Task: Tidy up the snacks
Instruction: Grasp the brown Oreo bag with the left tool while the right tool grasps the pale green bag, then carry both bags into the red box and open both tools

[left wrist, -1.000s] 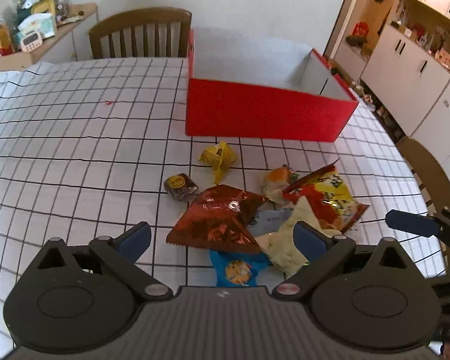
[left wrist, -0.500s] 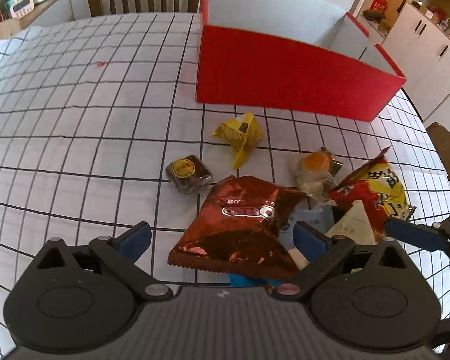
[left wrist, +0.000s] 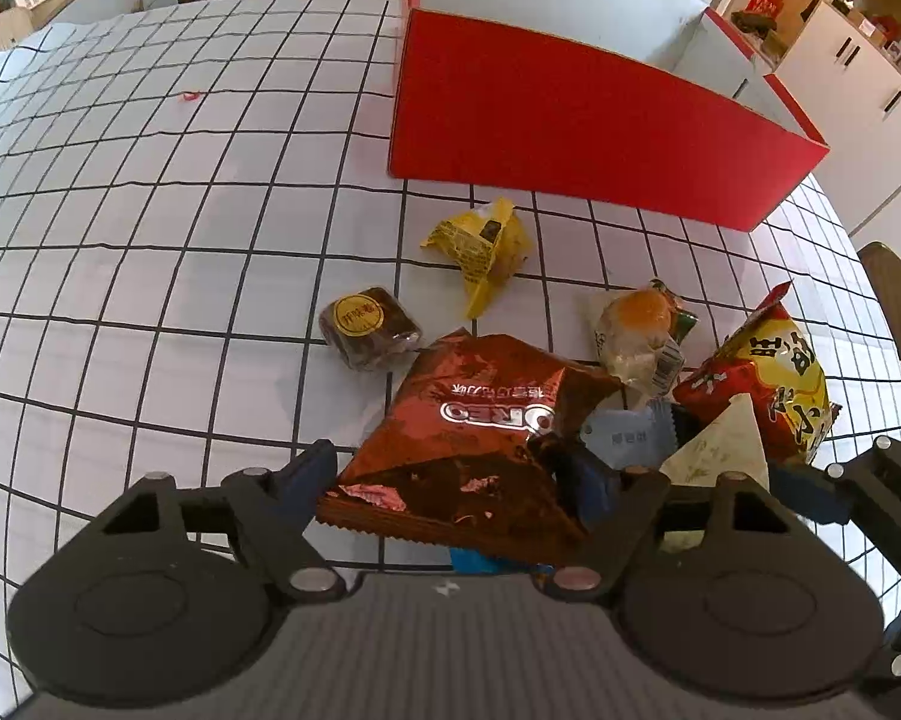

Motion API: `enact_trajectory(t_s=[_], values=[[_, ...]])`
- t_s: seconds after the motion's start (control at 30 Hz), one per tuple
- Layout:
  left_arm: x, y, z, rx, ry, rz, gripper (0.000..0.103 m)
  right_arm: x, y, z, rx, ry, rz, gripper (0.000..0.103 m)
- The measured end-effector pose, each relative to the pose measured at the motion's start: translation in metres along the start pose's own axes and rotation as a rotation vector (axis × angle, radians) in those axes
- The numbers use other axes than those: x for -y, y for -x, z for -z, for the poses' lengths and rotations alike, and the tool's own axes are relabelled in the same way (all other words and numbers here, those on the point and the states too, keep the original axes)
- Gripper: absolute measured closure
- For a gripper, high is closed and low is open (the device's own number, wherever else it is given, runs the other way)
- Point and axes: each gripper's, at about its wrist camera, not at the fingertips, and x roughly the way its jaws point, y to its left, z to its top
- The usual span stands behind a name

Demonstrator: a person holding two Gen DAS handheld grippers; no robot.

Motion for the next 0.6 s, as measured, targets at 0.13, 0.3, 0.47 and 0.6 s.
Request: enact_trajectory(t_s=[0.13,0.3,0.47,0.6], values=[[0.001,0.004,0.002,0.012,0.000,-0.013,0.028,0.000,0.004,0.000,0.017,-0.019,-0.016,0.072],[0.004,0.011,0.007,0.047,0.000,-0.041,0.032,0.004,0.009,0.000,0.030,-0.050,-0.034,0.081],[0.005,0.025,0.013,0.075,0.015,-0.058,0.033,0.009,0.021,0.001,0.051,-0.106,-0.063,0.084],[0.007,0.039,0.016,0.088,0.037,-0.071,0.033,0.012,0.036,0.000,0.072,-0.125,-0.076,0.084]])
